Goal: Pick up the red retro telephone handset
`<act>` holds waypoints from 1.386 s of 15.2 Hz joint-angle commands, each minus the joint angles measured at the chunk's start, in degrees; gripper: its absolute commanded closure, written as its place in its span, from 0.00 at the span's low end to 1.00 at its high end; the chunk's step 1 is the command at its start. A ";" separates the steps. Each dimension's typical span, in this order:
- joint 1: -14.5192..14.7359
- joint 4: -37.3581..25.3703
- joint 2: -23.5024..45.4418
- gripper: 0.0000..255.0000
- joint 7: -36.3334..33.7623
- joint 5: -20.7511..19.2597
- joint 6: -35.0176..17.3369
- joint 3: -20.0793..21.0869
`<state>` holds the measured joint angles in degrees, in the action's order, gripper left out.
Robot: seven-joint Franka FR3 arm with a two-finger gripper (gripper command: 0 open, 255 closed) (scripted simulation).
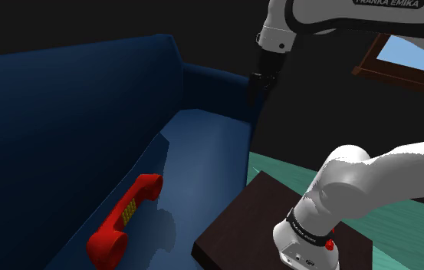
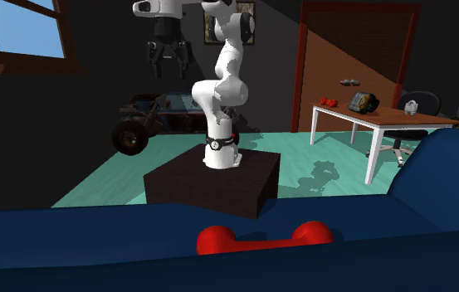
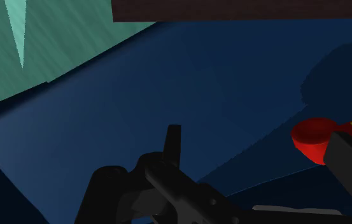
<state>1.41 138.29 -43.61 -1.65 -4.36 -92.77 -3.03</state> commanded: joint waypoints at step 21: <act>1.47 6.57 21.51 0.00 -43.44 11.32 -27.53 25.98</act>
<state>2.89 145.41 -23.90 -42.32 6.84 -119.00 21.50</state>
